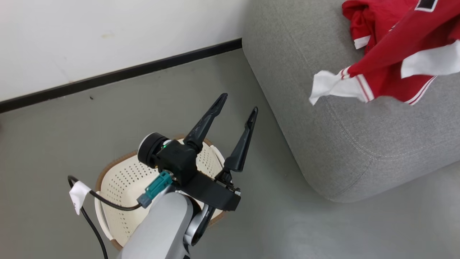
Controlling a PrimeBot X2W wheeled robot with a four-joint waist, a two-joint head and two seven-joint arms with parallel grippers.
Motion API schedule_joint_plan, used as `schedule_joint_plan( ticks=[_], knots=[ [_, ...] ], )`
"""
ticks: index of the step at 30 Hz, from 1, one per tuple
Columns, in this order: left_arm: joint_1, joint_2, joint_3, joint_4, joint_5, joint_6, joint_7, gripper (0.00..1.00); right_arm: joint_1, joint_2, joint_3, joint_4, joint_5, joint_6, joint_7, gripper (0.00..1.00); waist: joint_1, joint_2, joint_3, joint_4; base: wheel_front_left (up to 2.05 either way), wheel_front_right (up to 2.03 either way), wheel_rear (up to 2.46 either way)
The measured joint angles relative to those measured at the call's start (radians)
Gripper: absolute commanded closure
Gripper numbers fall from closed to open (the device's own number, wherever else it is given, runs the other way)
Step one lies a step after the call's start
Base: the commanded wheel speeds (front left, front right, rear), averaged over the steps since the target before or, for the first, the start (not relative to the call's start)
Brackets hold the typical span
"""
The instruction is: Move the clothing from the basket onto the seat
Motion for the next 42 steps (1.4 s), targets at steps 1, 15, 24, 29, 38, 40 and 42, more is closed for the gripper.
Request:
schedule_joint_plan(
  ticks=[1, 15, 24, 29, 38, 40, 42],
  knots=[
    [0.0, 0.0, -0.004, 0.001, 0.001, -0.005, 0.0, 0.0, -0.009, -0.007, -0.006, 0.001, -0.001, 0.0, 0.0, 1.0, 0.0, 0.0, 0.007, 0.0, 0.0, 0.0, 0.0],
    [-0.012, 0.015, -0.03, 0.009, 0.043, -0.009, 0.0, 0.0, -0.177, -0.14, -0.178, 0.035, -0.023, -0.08, 0.0, 1.0, 0.0001, 0.0, 0.133, 0.015, 0.0, 0.0, 0.0],
    [-0.089, 0.015, -0.081, 0.012, 0.068, -0.026, 0.012, 0.0, -0.355, -0.216, -0.223, 0.128, -0.045, -0.127, 0.0, 1.0, 0.0, -0.0001, 0.245, 0.029, 0.0, 0.0, 0.0],
    [-0.108, 0.019, -0.085, 0.022, 0.069, -0.034, 0.014, 0.0, -0.432, -0.259, -0.263, 0.149, -0.065, -0.164, 0.0, 1.0, 0.0001, 0.0, 0.302, 0.04, 0.0, 0.0, 0.0],
    [-0.109, 0.035, -0.091, 0.054, 0.069, -0.035, 0.014, 0.0, -0.472, -0.284, -0.282, 0.172, -0.087, -0.186, 0.0, 1.0, 0.0001, 0.0, 0.388, 0.068, 0.0, 0.0, 0.0],
    [-0.113, 0.035, -0.094, 0.061, 0.069, -0.035, 0.014, 0.0, -0.472, -0.264, -0.276, 0.199, -0.086, -0.186, -0.001, 1.0, 0.0001, 0.0, 0.404, 0.074, 0.0, 0.0, 0.0],
    [-0.12, 0.034, -0.1, 0.067, 0.069, -0.035, 0.014, 0.0, -0.468, -0.243, -0.273, 0.24, -0.081, -0.193, 0.002, 1.0, 0.0001, 0.0, 0.419, 0.082, 0.0, 0.0, 0.0]
  ],
)
